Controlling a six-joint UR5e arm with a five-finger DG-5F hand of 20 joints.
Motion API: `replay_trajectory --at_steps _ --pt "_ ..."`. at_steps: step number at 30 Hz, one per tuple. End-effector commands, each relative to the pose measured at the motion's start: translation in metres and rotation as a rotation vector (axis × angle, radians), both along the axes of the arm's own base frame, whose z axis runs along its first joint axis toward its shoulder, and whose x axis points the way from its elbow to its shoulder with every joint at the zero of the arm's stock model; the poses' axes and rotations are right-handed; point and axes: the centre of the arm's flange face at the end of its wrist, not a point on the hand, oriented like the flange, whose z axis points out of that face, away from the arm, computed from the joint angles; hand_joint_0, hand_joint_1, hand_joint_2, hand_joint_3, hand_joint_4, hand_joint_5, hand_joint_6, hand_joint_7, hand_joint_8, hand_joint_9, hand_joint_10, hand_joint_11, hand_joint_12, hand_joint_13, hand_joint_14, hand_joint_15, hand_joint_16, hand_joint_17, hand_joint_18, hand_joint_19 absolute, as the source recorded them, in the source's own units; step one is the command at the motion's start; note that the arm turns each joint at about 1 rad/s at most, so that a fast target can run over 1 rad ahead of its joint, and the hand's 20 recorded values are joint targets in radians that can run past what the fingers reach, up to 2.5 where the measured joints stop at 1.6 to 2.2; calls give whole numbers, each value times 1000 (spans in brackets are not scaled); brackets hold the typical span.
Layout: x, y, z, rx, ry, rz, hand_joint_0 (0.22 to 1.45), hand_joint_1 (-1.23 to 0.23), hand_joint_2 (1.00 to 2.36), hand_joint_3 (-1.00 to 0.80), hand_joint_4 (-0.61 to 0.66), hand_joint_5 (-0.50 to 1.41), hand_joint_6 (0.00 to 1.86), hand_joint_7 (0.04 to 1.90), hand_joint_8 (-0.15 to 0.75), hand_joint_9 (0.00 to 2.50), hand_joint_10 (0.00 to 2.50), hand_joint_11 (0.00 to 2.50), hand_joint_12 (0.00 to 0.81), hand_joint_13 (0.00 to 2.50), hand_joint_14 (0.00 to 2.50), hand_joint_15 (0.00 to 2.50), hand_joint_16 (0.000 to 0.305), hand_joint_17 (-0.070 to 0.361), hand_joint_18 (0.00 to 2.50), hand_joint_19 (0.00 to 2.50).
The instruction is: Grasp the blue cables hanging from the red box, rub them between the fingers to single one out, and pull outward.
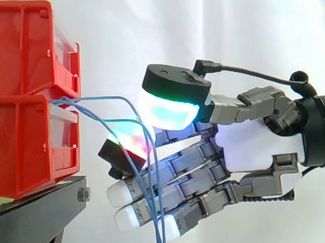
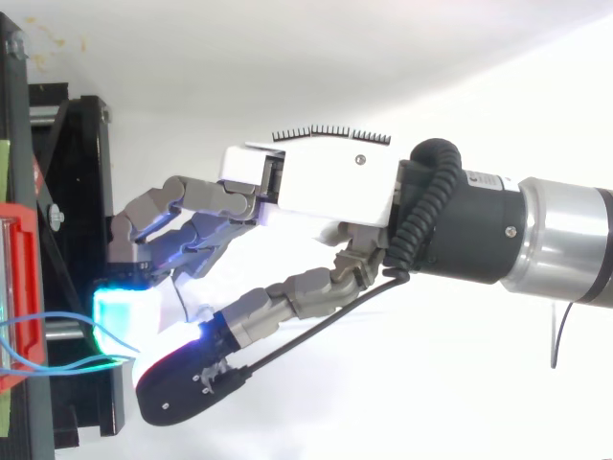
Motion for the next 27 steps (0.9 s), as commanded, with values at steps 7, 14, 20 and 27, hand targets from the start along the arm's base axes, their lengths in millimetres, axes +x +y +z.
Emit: replay_trajectory --at_steps 7,14,20,27 --pt "0 0 0 0 0 0 646 -843 1010 -344 230 -194 840 974 246 728 9 355 330 696 8 237 40 89 719 421" --pt "0 0 0 0 2 0 643 -890 1007 -394 230 -208 848 941 239 672 7 347 329 689 9 246 40 90 718 419" --pt "0 0 0 0 0 0 623 -911 1001 -490 235 -210 848 929 239 663 7 343 328 689 9 252 41 91 718 419" --pt "0 0 0 0 0 0 571 -847 1000 -500 248 -195 838 943 250 725 7 352 331 704 9 256 41 92 733 437"
